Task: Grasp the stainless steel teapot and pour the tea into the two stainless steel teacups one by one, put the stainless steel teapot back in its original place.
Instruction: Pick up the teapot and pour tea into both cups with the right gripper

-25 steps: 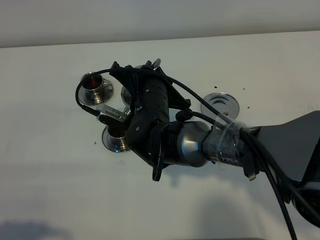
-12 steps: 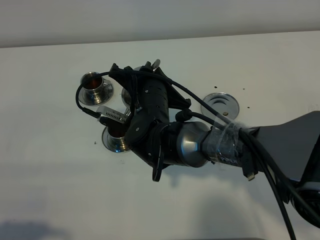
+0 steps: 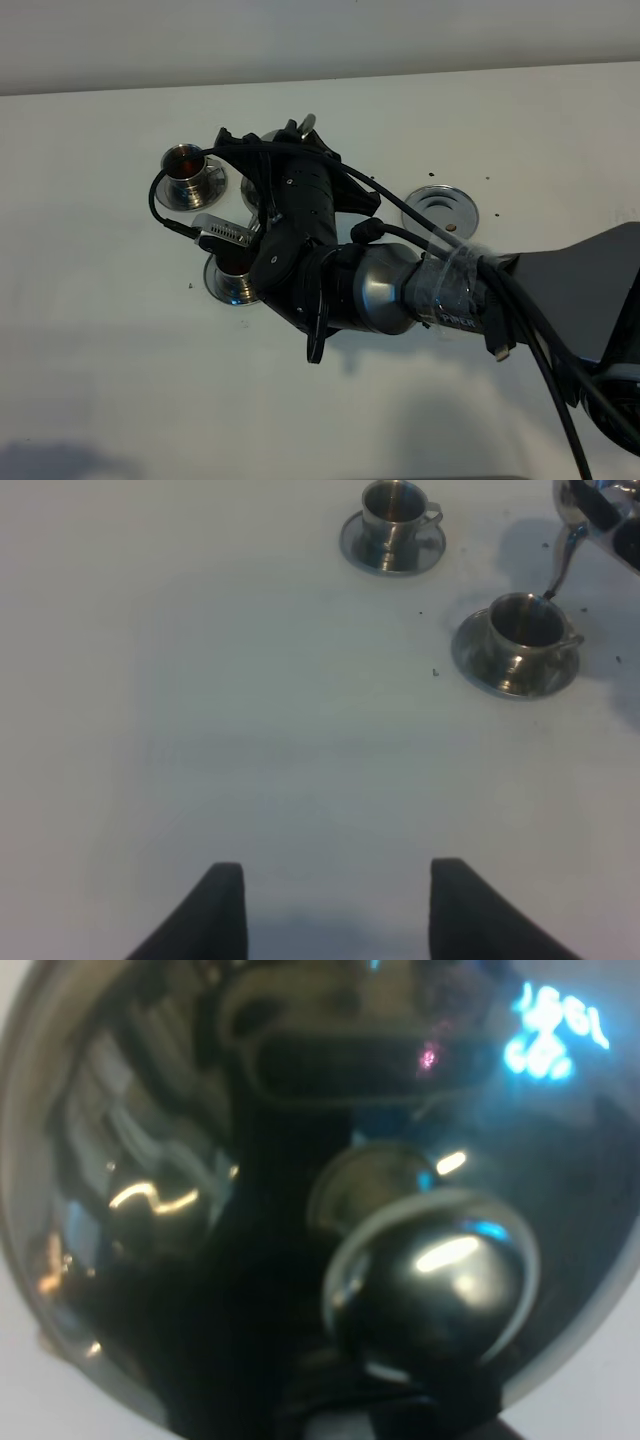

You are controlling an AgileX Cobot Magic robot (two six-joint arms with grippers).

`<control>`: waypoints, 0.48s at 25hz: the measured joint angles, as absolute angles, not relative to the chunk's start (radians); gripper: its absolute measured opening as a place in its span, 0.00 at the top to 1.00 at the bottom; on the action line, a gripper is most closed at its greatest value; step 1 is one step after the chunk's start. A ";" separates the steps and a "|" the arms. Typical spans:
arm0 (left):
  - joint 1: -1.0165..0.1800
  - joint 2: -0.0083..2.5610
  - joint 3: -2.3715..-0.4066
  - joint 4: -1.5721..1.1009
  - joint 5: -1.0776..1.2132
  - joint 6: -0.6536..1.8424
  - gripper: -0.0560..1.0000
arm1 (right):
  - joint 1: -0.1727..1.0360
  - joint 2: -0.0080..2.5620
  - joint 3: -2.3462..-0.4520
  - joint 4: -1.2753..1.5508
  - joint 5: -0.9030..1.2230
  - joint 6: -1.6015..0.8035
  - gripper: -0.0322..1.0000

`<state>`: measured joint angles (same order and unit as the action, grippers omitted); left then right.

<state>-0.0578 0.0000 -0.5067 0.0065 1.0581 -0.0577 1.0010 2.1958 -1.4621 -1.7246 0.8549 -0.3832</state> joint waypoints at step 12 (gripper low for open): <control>-0.058 0.000 -0.507 0.007 1.058 -0.056 0.52 | 1.001 2.196 -1.462 -1.673 0.854 -0.354 0.80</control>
